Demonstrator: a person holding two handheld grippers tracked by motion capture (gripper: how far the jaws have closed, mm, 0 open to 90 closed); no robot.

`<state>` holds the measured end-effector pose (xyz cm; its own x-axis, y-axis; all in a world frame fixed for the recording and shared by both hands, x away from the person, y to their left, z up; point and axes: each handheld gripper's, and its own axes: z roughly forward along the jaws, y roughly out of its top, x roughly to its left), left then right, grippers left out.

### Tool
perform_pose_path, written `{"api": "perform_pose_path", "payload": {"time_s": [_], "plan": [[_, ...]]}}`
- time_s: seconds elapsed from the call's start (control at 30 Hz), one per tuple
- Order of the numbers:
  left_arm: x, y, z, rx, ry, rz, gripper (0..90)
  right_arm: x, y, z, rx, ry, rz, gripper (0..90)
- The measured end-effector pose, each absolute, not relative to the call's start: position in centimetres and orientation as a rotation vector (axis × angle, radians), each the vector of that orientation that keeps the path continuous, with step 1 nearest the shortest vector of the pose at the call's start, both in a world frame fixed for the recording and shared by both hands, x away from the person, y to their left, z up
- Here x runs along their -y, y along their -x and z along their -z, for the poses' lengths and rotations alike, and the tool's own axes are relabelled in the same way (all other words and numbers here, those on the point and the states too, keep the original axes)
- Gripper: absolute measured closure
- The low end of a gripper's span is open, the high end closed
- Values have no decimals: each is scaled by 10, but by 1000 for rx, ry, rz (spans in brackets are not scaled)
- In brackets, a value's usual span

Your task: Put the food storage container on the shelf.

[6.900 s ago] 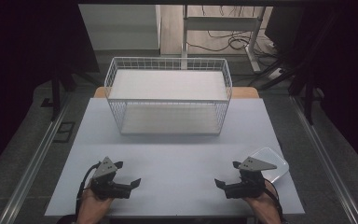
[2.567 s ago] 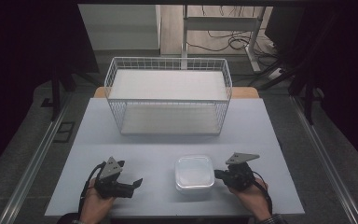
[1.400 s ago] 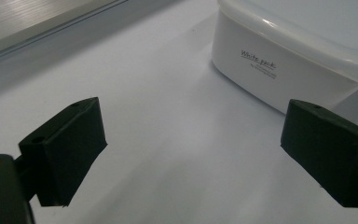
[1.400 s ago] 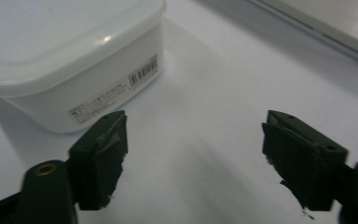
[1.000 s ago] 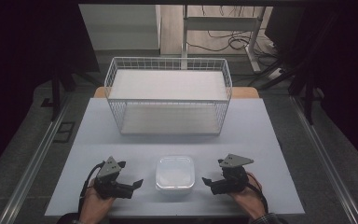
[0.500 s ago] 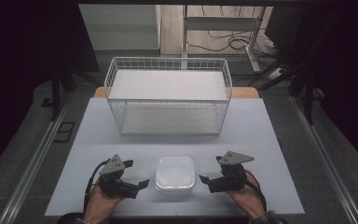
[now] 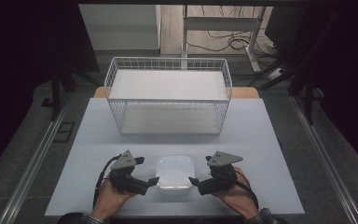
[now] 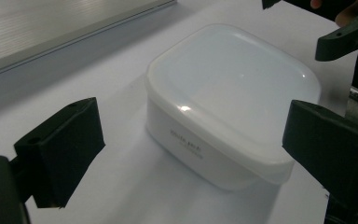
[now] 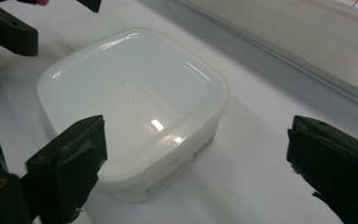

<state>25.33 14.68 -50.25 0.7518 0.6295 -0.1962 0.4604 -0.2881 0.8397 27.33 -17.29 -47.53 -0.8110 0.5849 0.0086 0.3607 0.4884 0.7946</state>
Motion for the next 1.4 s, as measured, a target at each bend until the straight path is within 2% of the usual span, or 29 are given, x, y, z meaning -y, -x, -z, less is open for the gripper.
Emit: {"api": "perform_pose_path", "payload": {"time_s": [0.2, 0.5, 0.67, 0.77, 0.87, 0.9, 0.93, 1.03, 1.07, 1.1, 1.2, 1.4], "plan": [[-137, -261, 506, -820, -1952, -180, 56, 165, -285, 481, -2548, -913, -1276, 110], [-120, -265, 514, -786, -1988, -123, 86, 148, -293, 490, -2628, -952, -1243, 94], [-119, -260, 514, -815, -1977, -114, 95, 151, -290, 491, -2668, -1013, -1266, 155], [-119, -259, 517, -847, -1970, -34, 82, 153, -287, 490, -2698, -1031, -1272, 207], [-117, -255, 514, -865, -1980, -56, 79, 157, -283, 490, -2702, -1055, -1290, 264], [-118, -254, 513, -877, -1977, -62, 100, 157, -281, 488, -2702, -1052, -1282, 288], [-120, -252, 511, -904, -1959, -68, 201, 159, -277, 485, -2696, -1036, -1261, 354], [-129, -246, 507, -959, -1914, -56, 312, 163, -270, 479, -2652, -1019, -1261, 490], [-129, -246, 507, -959, -1914, -56, 358, 163, -270, 479, -2652, -1019, -1261, 490], [-131, -243, 506, -965, -1904, -53, 358, 164, -269, 478, -2650, -1021, -1258, 508], [-140, -232, 508, -979, -1854, -11, 524, 170, -268, 477, -2643, -1072, -1299, 587], [-139, -229, 504, -1003, -1846, -21, 615, 174, -266, 477, -2611, -1173, -1336, 632]]}}
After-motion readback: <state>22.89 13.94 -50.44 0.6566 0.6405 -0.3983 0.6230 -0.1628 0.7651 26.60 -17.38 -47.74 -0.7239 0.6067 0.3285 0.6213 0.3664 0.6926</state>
